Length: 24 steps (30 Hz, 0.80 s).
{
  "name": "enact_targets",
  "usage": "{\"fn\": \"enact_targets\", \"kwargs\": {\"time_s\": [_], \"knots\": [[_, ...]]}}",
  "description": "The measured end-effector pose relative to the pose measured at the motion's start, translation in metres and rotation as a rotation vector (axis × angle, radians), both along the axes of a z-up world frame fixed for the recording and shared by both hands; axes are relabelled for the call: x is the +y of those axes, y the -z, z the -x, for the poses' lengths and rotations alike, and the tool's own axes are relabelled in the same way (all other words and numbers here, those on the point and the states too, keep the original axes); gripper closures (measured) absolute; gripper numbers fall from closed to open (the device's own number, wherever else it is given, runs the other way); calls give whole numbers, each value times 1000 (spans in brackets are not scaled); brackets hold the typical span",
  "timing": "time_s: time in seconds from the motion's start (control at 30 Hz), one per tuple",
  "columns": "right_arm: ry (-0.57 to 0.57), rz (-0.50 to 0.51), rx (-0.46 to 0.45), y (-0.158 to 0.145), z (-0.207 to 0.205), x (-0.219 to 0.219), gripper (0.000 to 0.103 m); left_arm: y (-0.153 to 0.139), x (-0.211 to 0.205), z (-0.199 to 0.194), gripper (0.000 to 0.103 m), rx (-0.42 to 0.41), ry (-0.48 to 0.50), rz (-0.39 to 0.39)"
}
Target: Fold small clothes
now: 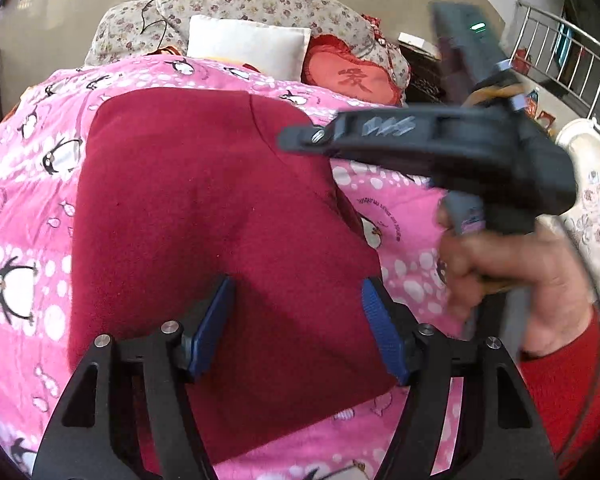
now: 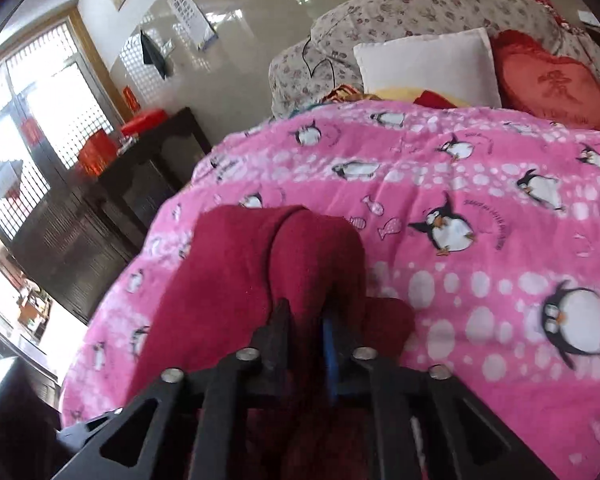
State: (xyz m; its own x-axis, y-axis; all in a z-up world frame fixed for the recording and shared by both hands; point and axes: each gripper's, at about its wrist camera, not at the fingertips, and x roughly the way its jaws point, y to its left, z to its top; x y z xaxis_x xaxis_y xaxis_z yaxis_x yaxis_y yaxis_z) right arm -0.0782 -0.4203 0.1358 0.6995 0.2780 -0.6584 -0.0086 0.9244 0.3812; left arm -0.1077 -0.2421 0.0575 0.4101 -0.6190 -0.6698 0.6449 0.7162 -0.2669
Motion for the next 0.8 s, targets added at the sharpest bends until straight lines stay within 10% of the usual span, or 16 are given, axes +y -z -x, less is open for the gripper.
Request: {"fn": "enact_targets", "kwargs": {"time_s": [0.3, 0.8], "knots": [[-121, -8, -93, -48, 57, 44, 83, -16, 36, 12, 36, -104, -116, -103], [-93, 12, 27, 26, 68, 46, 85, 15, 49, -12, 31, -87, -227, -181]]}}
